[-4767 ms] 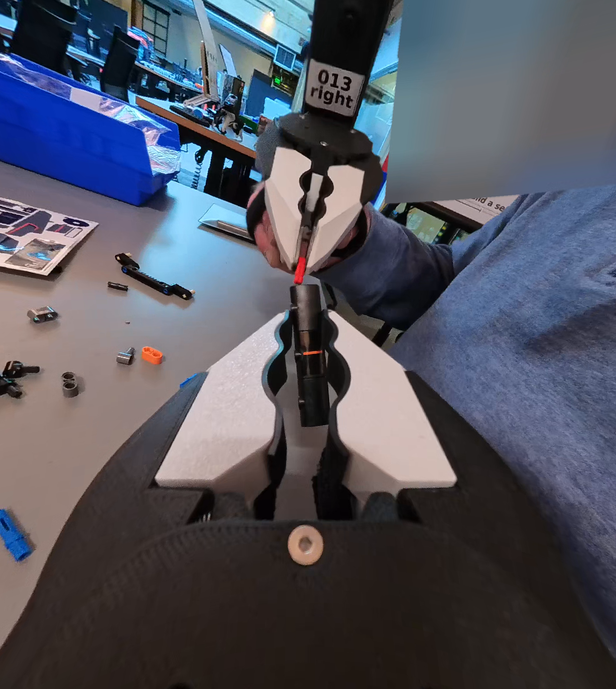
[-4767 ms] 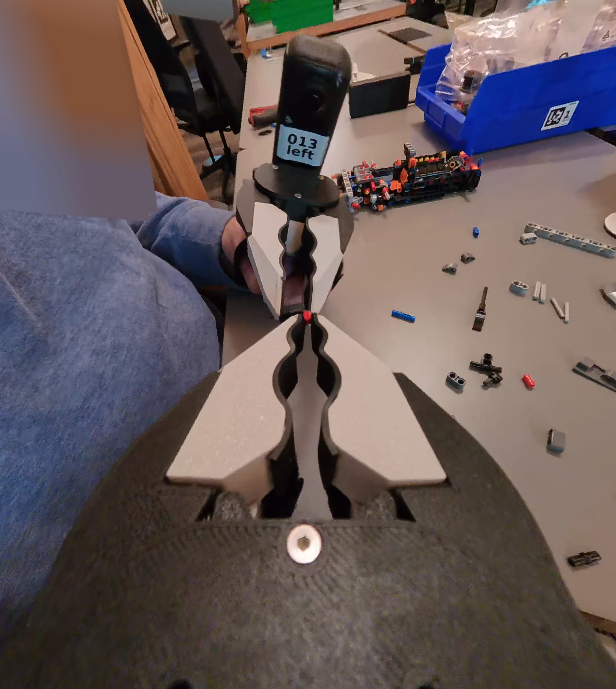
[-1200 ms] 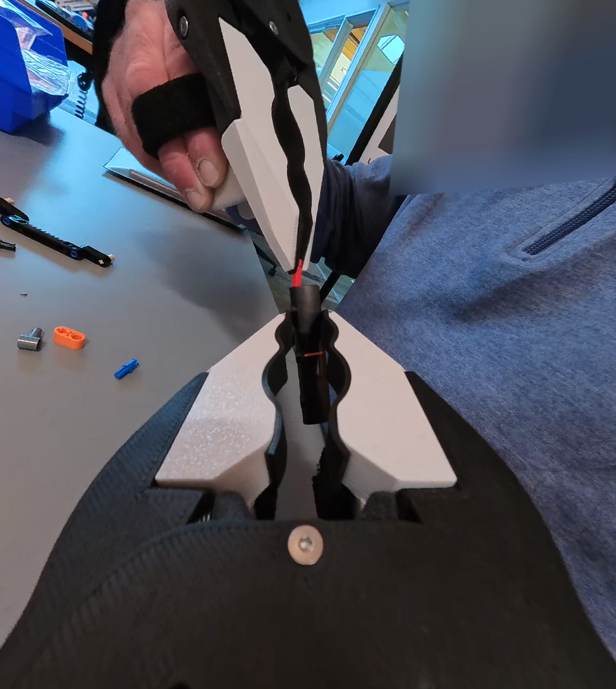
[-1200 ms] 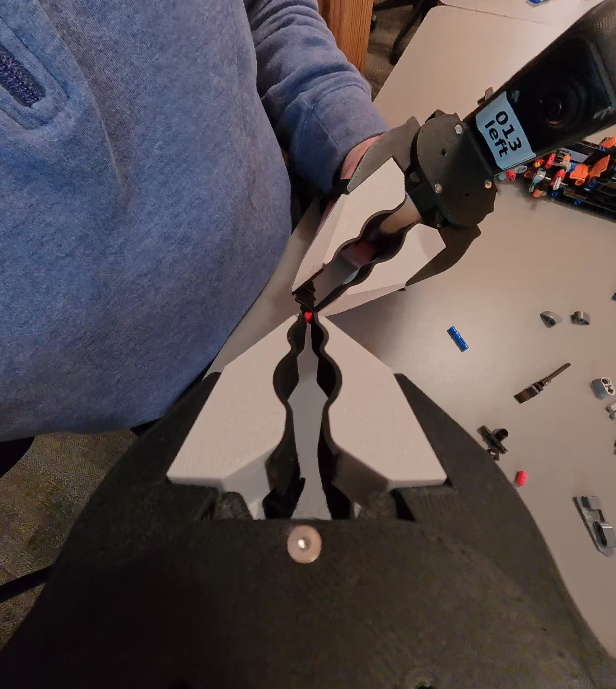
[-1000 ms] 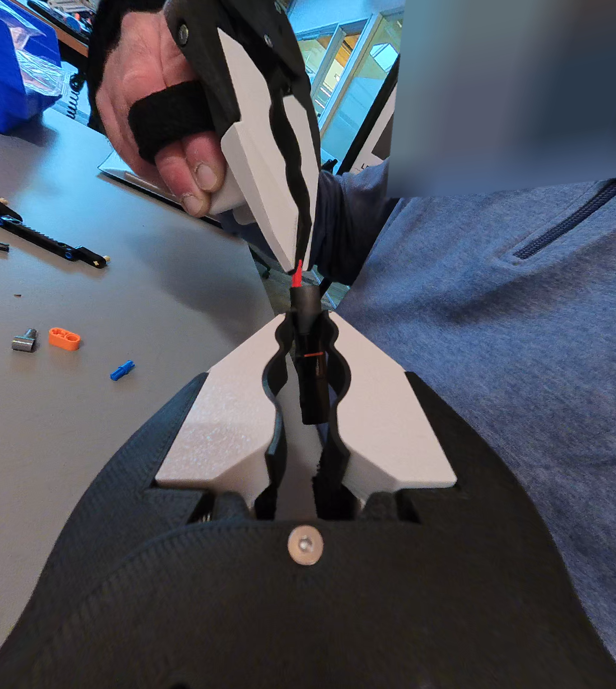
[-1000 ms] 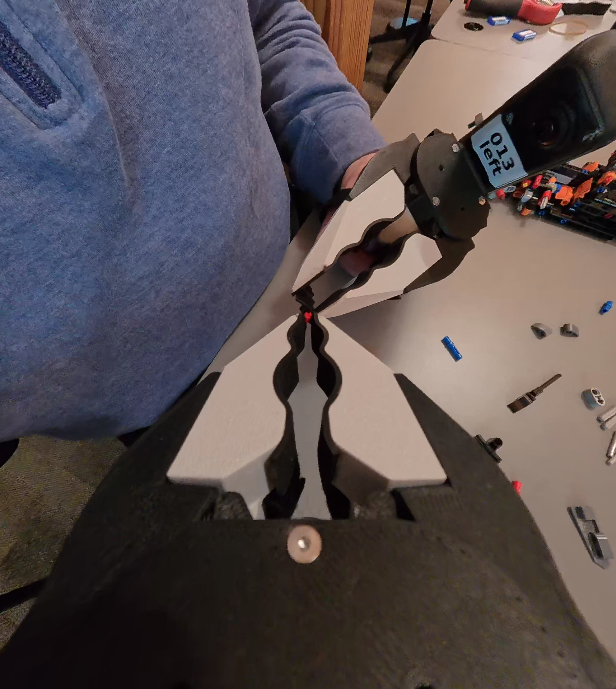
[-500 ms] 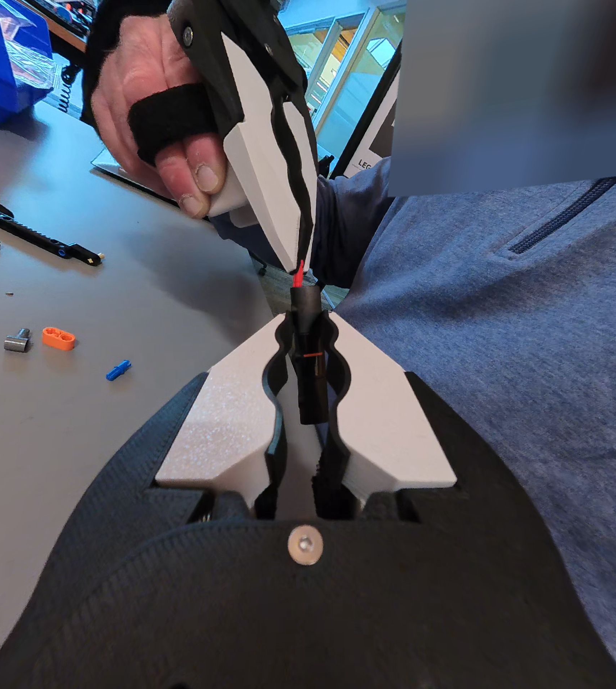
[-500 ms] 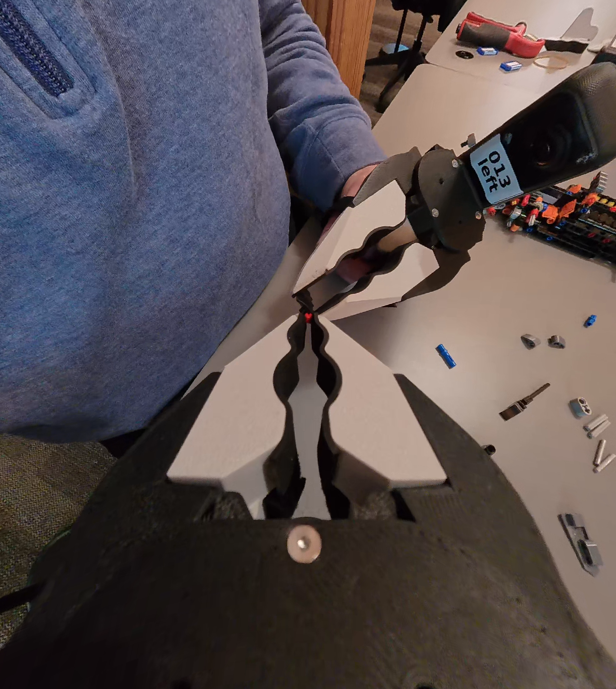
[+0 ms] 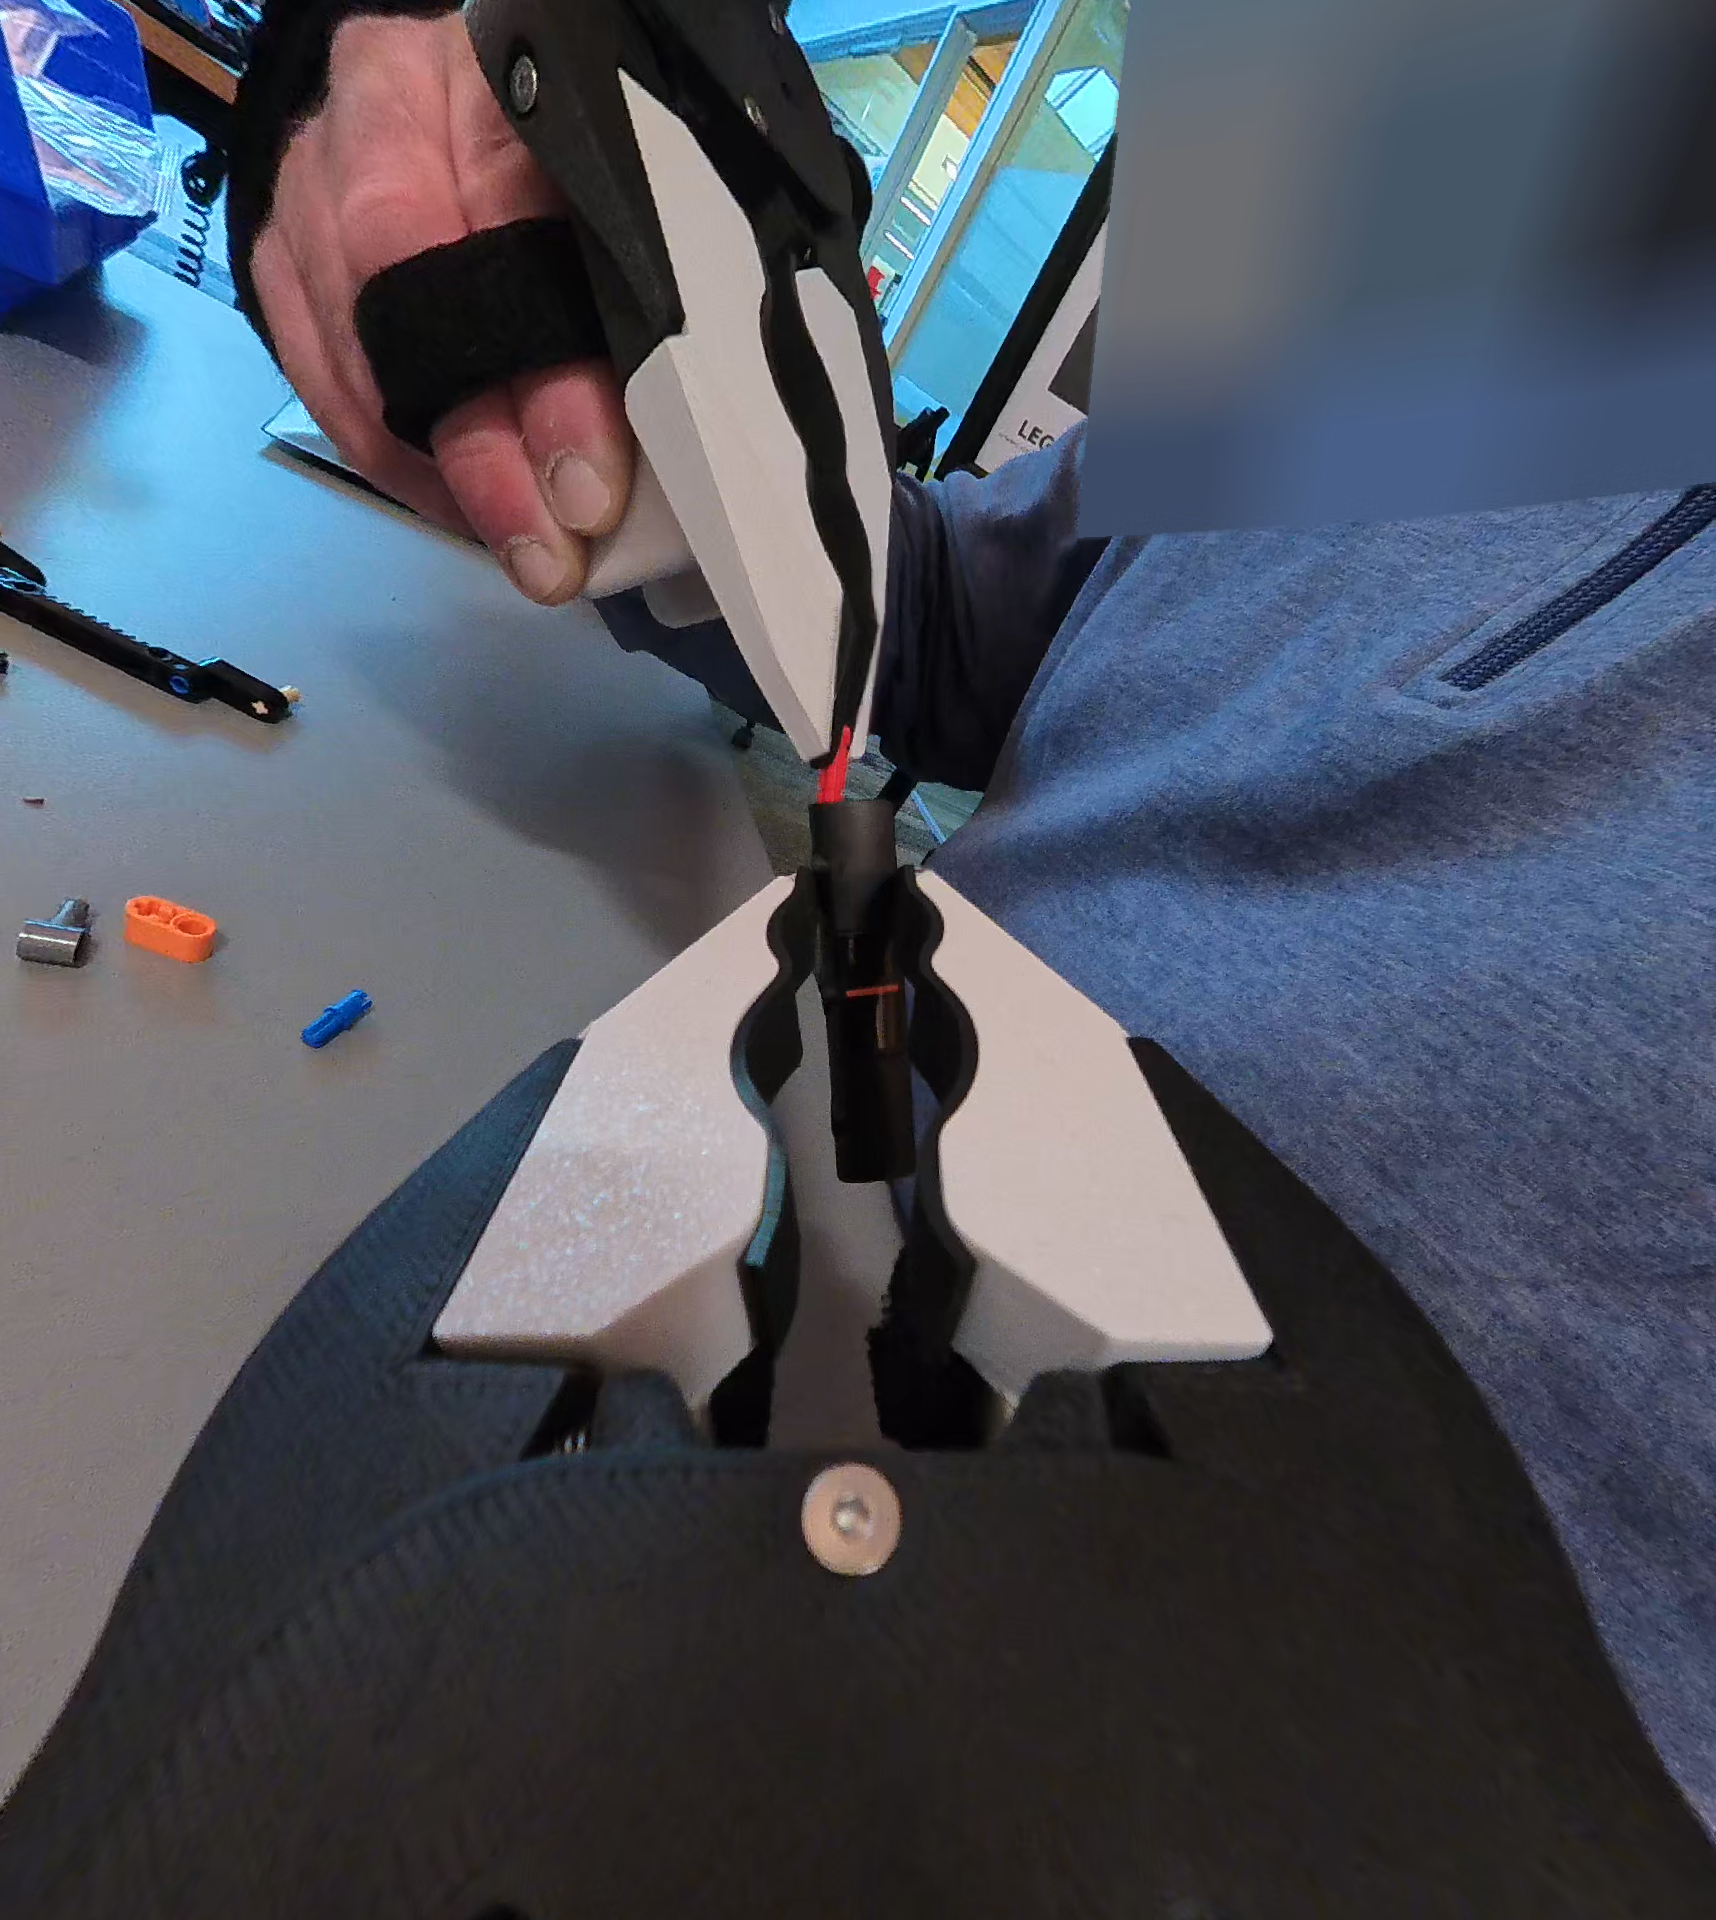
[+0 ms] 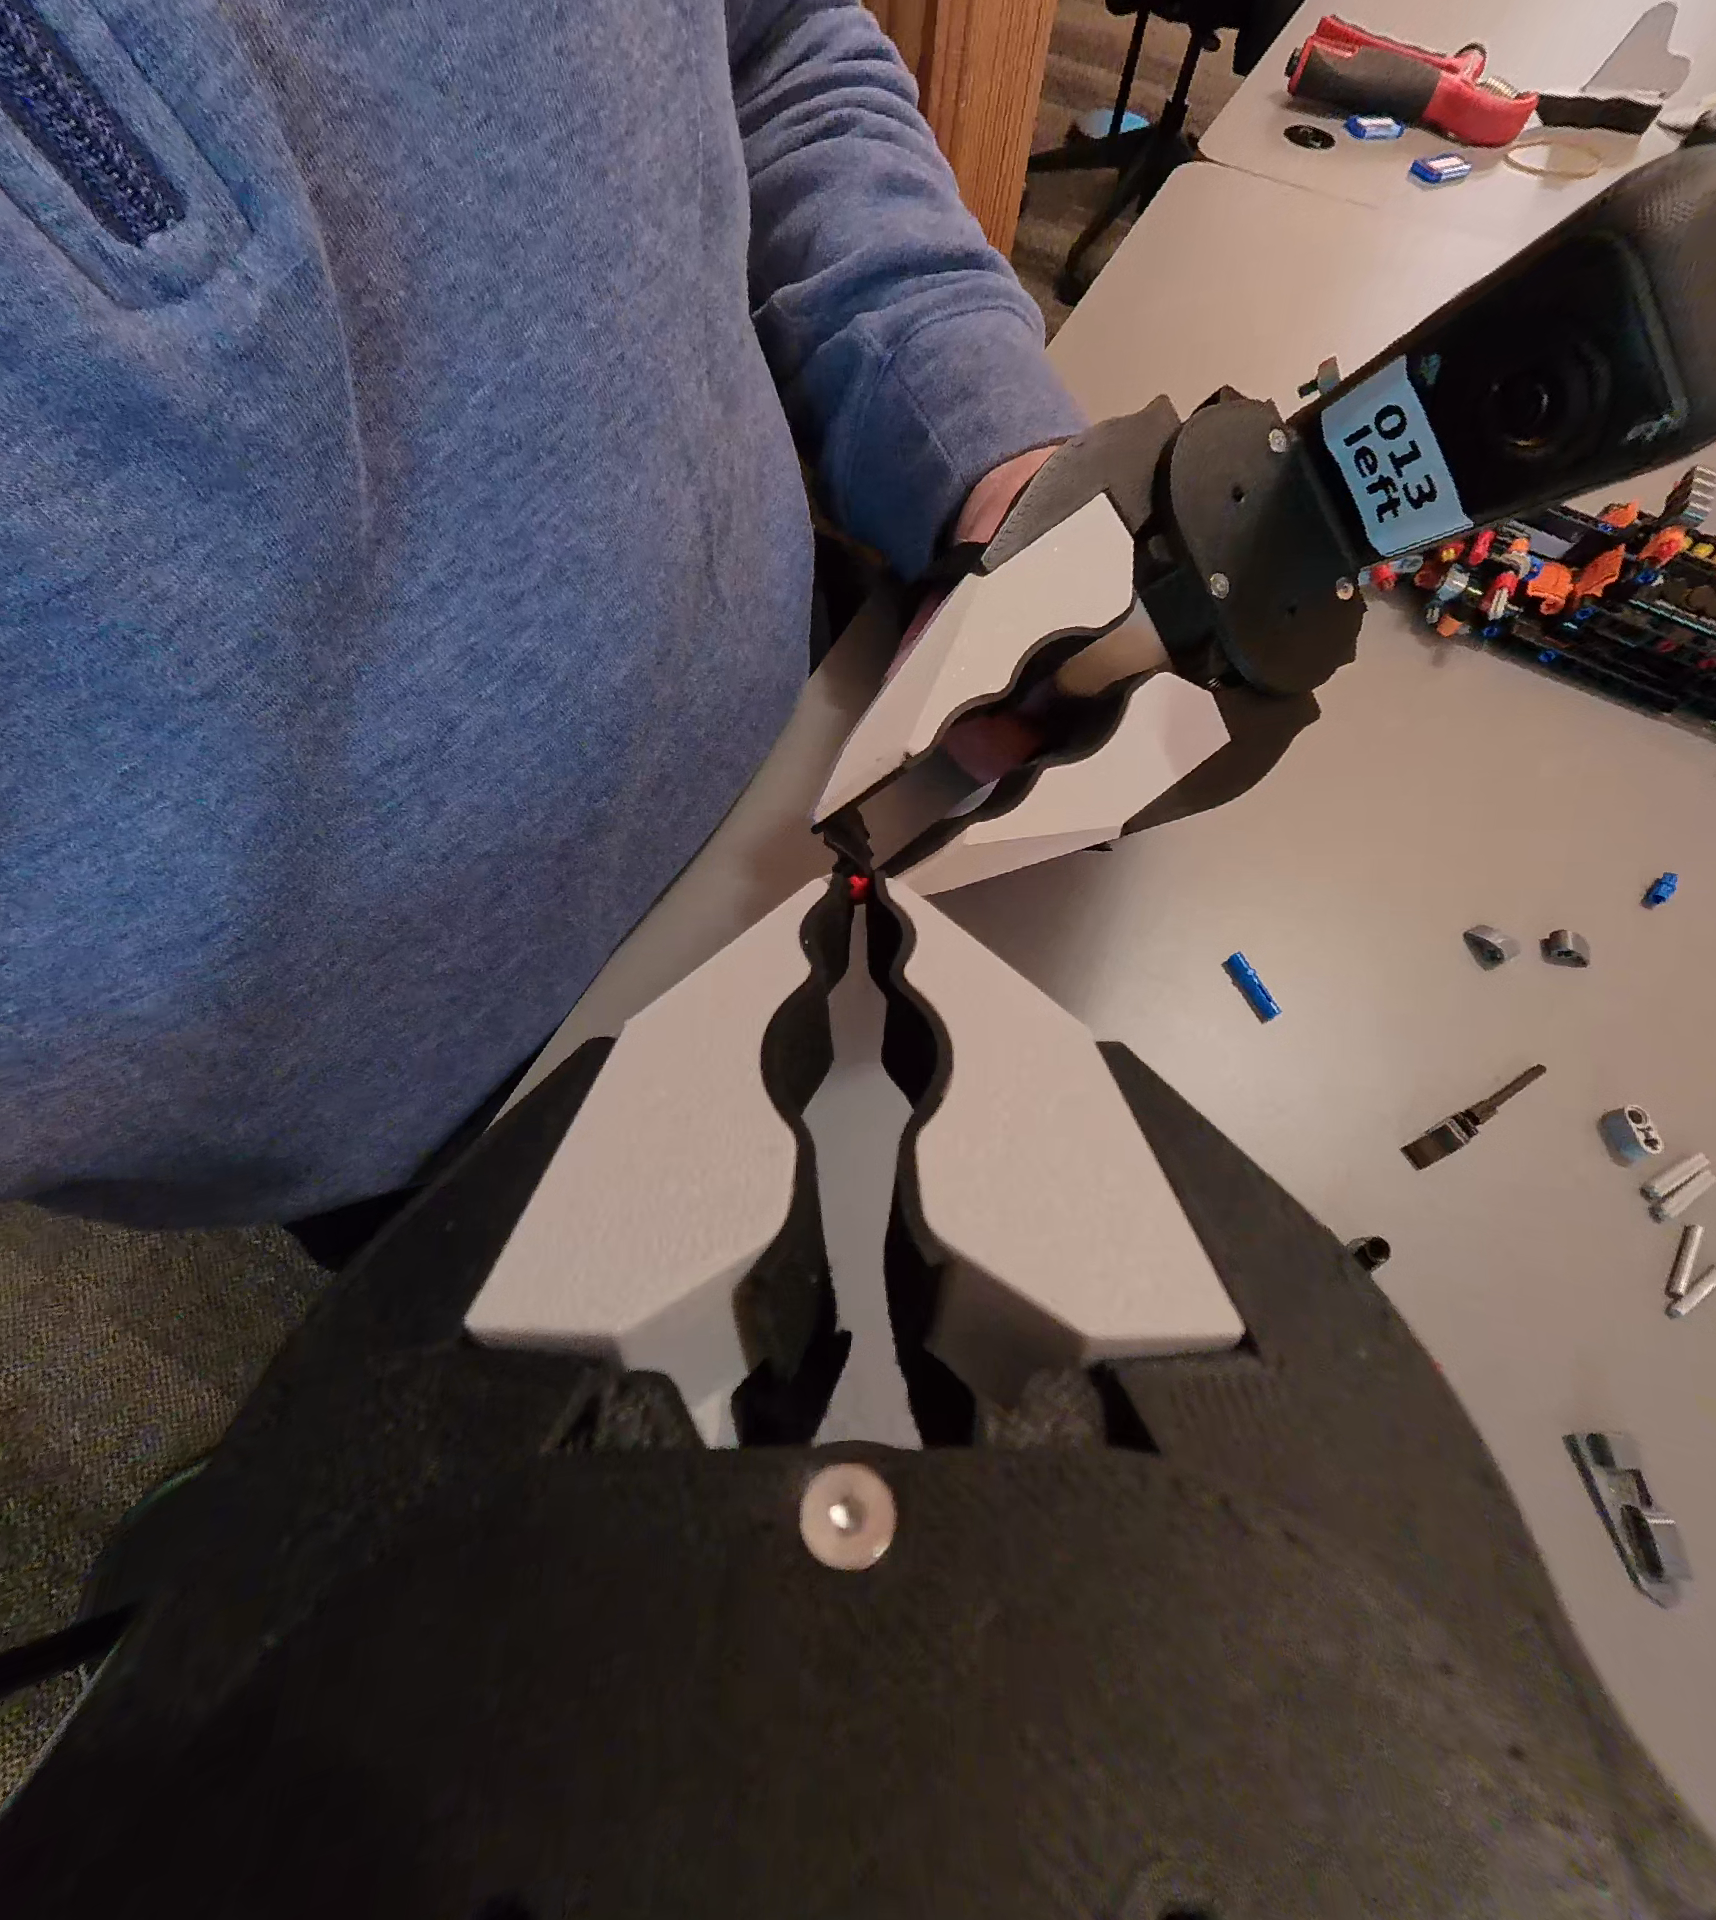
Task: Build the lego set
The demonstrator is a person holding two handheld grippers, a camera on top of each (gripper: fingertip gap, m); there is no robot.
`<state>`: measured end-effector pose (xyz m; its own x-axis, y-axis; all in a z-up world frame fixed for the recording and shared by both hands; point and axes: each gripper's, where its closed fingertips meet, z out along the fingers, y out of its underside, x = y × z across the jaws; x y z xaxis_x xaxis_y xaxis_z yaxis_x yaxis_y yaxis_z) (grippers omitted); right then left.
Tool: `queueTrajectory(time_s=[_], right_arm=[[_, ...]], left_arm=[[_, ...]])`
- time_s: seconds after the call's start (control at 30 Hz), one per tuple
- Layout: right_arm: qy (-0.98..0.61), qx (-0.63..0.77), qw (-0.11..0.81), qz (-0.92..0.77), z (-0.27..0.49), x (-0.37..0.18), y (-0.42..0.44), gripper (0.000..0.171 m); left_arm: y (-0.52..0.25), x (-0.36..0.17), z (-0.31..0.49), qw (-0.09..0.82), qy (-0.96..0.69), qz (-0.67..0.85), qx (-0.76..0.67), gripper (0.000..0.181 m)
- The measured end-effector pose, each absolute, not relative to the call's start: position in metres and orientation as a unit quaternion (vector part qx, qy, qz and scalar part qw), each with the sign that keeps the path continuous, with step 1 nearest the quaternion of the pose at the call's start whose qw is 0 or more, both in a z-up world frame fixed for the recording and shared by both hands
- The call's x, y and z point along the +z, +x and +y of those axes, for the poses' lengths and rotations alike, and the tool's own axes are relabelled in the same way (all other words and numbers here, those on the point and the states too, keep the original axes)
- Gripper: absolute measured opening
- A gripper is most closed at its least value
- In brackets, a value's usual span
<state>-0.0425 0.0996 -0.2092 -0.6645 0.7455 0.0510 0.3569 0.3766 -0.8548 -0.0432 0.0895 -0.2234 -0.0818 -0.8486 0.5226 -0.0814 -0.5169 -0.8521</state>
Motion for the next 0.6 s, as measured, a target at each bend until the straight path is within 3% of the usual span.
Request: queueTrajectory(time_s=[0.6], right_arm=[[-0.377,0.435,0.225,-0.786,0.1041,-0.21,-0.0431,0.002]], left_arm=[[-0.0396,-0.2226,0.0971,0.341,-0.612,0.382,-0.602,0.013]])
